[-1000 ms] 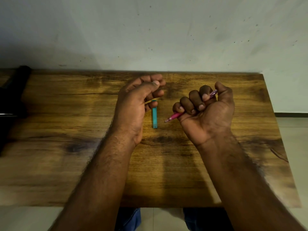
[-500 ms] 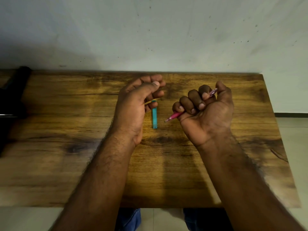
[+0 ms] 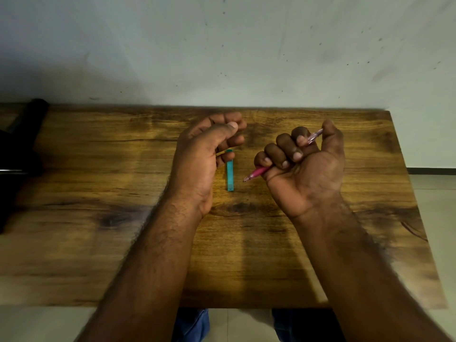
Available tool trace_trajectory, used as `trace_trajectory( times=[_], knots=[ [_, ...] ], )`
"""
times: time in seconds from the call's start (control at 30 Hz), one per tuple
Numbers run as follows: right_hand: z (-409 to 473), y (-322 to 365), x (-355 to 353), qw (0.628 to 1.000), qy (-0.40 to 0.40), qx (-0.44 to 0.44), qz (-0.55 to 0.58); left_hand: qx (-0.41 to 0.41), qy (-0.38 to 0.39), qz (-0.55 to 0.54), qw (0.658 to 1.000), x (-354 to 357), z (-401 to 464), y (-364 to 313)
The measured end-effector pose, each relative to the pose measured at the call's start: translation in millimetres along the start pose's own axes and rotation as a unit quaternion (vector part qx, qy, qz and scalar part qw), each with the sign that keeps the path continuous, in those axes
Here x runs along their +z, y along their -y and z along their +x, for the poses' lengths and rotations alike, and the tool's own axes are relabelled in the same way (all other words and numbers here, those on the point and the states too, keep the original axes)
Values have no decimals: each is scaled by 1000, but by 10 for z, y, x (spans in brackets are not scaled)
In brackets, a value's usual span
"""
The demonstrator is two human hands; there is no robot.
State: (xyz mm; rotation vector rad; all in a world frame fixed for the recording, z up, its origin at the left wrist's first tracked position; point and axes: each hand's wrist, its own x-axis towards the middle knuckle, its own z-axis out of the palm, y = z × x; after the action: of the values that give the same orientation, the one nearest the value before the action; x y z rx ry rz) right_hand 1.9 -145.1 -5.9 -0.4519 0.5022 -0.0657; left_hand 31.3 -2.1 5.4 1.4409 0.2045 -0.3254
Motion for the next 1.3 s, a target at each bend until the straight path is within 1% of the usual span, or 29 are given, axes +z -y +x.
trace_trajectory(
  times=[0.13, 0.33, 0.47, 0.9, 1.3],
  knots=[
    [7, 7, 3, 1000, -3, -10, -7, 0, 0, 2, 1000, -4, 1, -2],
    [-3, 13, -10, 1000, 11, -1, 28, 0, 1, 1, 1000, -2, -4, 1],
    [5, 22, -11, 1000, -3, -13, 19, -1, 0, -4, 1000, -3, 0, -4],
    [1, 13, -12, 999, 13, 5, 30, 2, 2, -2, 1000, -9, 5, 8],
    [-2, 18, -8, 1000, 10, 9, 29, 0, 1, -5, 1000, -9, 11, 8]
  ],
)
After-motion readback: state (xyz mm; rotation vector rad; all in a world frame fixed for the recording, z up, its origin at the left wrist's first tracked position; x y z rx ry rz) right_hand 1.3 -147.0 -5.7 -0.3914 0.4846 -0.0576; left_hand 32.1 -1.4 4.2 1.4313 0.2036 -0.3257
